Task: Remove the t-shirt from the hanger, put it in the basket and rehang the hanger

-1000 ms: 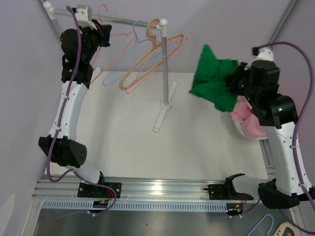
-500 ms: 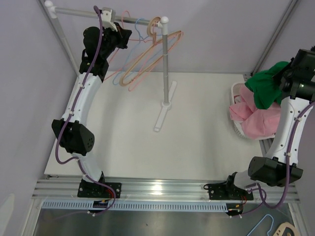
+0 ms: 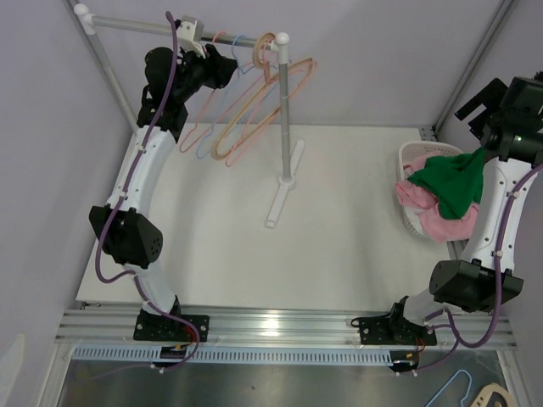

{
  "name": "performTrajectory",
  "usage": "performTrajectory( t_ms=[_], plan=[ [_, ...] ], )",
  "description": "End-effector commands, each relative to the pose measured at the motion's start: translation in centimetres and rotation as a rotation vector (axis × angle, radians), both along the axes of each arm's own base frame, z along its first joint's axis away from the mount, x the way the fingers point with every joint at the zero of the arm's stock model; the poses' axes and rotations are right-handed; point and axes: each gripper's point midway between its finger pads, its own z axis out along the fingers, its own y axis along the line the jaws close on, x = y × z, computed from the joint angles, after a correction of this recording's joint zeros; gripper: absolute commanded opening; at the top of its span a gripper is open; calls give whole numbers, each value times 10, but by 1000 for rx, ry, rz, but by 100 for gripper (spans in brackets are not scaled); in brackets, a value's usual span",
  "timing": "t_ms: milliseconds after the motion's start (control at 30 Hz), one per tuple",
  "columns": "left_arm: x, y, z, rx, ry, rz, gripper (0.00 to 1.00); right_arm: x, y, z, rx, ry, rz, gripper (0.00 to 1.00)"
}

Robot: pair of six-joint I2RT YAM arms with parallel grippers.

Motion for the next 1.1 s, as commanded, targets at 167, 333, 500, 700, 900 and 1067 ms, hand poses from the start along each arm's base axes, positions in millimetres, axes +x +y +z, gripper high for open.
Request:
performTrajectory(
  t_ms=[167,333,500,700,900,1067],
  plan=[
    [-39,34,57,-7,-103,165,56,6,43,58,-96,-121,114,99],
    [-63,63,68,5,-152,295,85,13,63,62,-113,-135,186,99],
    [-112,92,81,-50,-144,407,100,19,96,76,-127,-197,329,99],
    [-185,125,58,-160,-57,536,99,4,153,85,-115,-291,579,100],
    [-239,108,-15,-225,57,414,100,-49,192,56,-41,-408,678,100],
    [-264,92,-72,-251,142,349,99,-86,244,7,-25,-467,836,100]
  ],
)
